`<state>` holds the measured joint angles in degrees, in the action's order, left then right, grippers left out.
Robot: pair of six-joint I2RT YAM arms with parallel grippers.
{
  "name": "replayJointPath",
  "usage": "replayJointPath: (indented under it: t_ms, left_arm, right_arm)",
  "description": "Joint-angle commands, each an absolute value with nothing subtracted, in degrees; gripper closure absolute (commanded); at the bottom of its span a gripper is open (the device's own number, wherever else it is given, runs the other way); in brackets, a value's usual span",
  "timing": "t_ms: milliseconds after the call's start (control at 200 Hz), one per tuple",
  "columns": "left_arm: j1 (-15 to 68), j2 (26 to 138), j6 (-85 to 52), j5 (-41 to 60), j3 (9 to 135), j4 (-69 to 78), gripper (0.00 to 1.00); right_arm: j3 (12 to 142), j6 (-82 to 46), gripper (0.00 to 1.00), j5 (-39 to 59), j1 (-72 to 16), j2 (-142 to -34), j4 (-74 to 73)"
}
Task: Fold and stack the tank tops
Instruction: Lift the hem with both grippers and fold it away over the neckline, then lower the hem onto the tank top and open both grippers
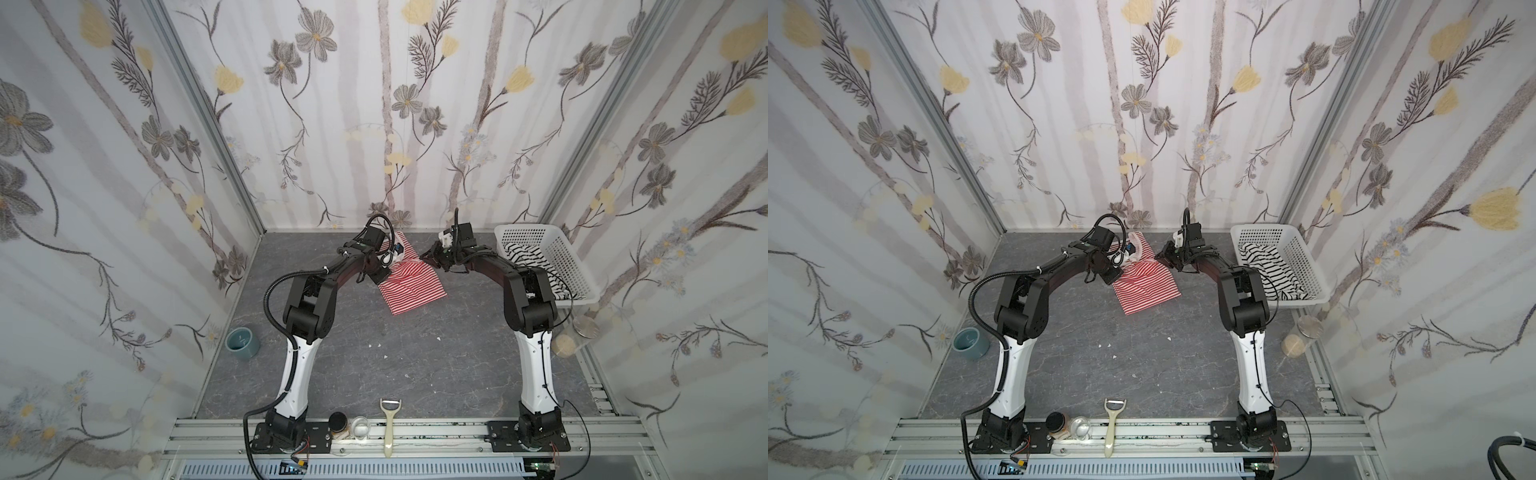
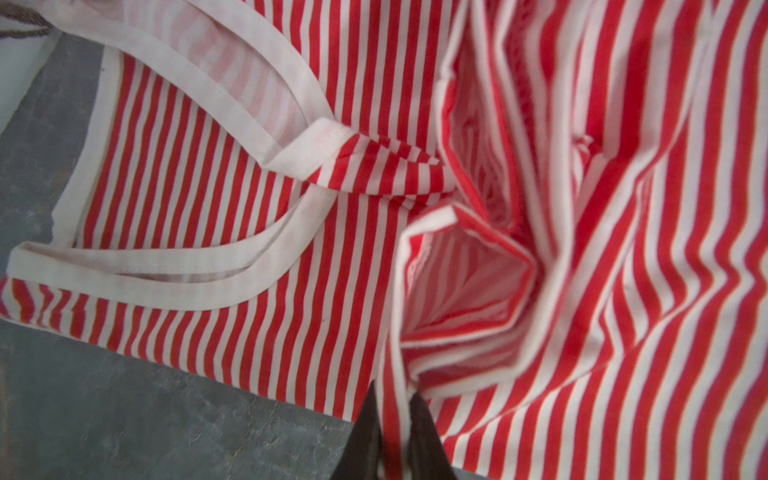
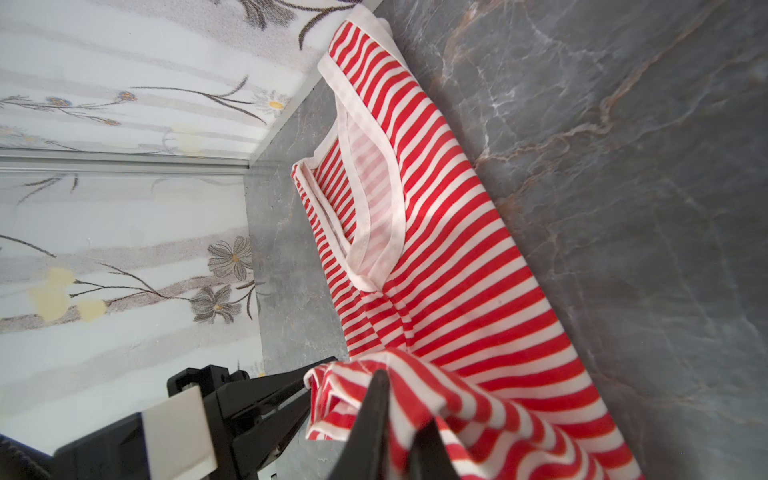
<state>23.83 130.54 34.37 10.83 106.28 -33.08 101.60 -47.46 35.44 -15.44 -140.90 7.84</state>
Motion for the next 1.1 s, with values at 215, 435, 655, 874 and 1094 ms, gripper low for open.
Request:
replayJointPath:
  t_ms: [215, 435, 655, 874, 1094]
  left_arm:
    - [22.5, 126.8, 29.9, 7.1, 108.0, -32.0, 0.55]
    - [23.7, 124.4, 28.3, 13.7, 105.9, -31.8, 0.54]
    - [25.2, 129.7, 27.0, 18.3, 109.1, -31.3, 0.57]
    - [25.6, 133.1, 26.5, 15.4, 110.8, -31.3, 0.58]
    - [25.8, 130.7, 30.6, 9.6, 101.4, -31.4, 0.58]
  right_arm:
    - [96.5, -46.7, 0.49, 37.5, -15.0, -134.6, 0.0]
    - [92.9, -44.0, 0.69, 34.7, -17.2, -133.2, 3.8]
    - [88.0, -42.9, 0.87, 32.4, -19.3, -133.3, 2.9]
    - [85.0, -44.4, 0.86, 30.5, -17.9, -135.0, 3.6]
    - [82.0, -43.9, 0.83, 29.4, -15.9, -134.2, 5.0]
